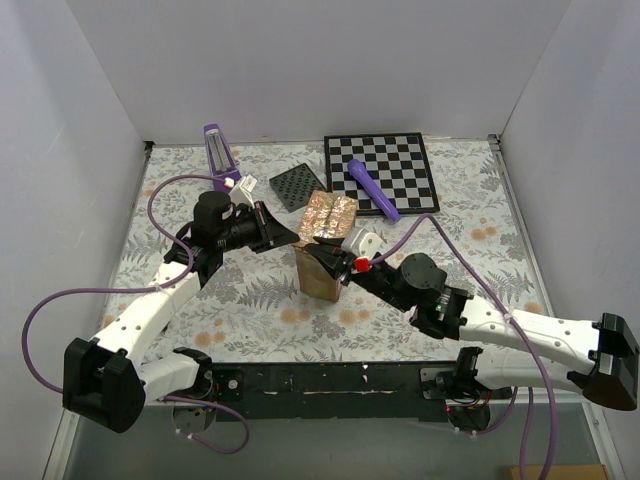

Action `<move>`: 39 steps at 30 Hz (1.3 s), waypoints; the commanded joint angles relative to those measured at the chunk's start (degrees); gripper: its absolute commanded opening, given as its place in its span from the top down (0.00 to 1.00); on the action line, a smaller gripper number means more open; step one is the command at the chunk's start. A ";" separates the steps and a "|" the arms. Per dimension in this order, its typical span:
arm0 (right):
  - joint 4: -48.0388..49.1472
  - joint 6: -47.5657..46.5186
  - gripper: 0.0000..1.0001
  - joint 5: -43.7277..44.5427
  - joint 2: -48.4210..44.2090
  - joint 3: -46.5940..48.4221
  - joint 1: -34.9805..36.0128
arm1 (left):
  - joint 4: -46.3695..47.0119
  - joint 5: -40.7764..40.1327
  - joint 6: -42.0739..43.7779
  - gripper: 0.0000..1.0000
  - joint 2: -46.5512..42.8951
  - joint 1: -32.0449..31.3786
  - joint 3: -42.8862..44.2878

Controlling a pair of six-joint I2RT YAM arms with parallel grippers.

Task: Unpack the express box
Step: Cut the express box at the center of the board.

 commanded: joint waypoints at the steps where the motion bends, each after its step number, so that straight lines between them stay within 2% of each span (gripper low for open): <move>1: -1.84 -1.07 0.99 1.08 -1.83 1.66 0.07 | 0.99 -0.74 1.24 1.00 -1.93 0.23 0.77; 7: -12.11 -4.32 0.99 1.96 -3.50 2.19 -0.02 | 1.16 -0.31 2.12 1.00 -1.93 0.32 0.77; 19: -22.31 -3.63 0.99 2.93 -8.07 0.25 -0.20 | 2.92 -0.65 0.10 1.00 -2.20 0.58 -0.11; 39: -29.09 -5.56 0.99 4.33 -11.23 2.10 -0.81 | 3.36 -0.92 -0.17 1.00 -1.93 1.99 -1.60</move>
